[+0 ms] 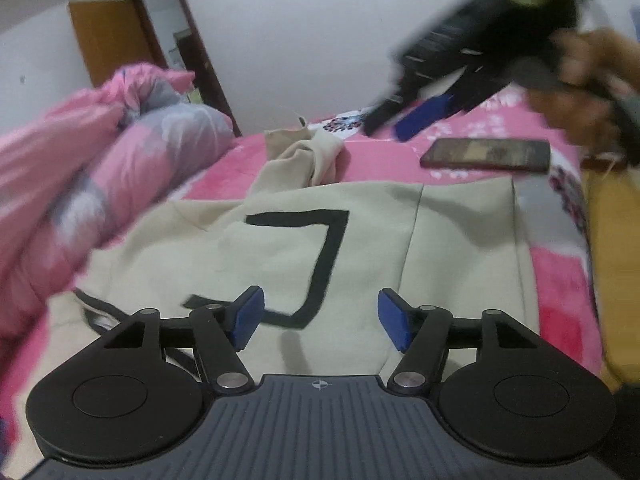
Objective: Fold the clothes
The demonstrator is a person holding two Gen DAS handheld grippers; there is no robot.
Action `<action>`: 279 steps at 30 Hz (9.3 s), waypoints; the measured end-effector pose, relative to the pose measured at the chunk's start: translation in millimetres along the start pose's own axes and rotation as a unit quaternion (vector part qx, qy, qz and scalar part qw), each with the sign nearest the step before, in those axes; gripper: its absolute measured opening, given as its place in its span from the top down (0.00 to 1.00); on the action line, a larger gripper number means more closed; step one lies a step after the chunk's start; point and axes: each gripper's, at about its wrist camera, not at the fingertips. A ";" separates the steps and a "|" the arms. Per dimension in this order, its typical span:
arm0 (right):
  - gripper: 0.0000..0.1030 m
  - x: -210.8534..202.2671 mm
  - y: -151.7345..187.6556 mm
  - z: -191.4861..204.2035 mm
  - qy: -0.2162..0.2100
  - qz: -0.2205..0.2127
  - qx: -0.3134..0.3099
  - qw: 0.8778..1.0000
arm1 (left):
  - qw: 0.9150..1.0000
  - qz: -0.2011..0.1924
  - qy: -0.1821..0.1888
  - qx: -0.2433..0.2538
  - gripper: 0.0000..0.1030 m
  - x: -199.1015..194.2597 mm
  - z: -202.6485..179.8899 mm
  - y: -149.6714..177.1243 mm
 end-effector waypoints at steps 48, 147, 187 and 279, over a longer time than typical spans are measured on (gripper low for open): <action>0.43 47.7 -59.0 -12.5 0.046 0.162 -0.089 0.982 | 0.976 -0.019 0.136 -0.169 0.38 19.7 43.3 32.6; 0.85 92.2 -177.8 4.3 -0.012 -0.034 -0.028 0.999 | 0.947 -0.007 0.040 -0.320 0.03 76.6 111.3 18.4; 0.63 -10.2 122.3 -22.6 -0.160 -0.024 0.099 0.982 | 0.933 0.053 0.019 -0.355 0.46 12.4 126.3 29.3; 0.50 90.4 52.8 0.4 -0.037 -0.016 -0.077 0.996 | 0.864 0.046 -0.068 -0.496 0.99 118.0 276.4 -17.2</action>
Point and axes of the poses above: each gripper's, at about its wrist camera, not at the fingertips, and x roughly the way its jaws point, z to its left, y to its underside, and after that the axes turned 2 degrees about y, right-handed
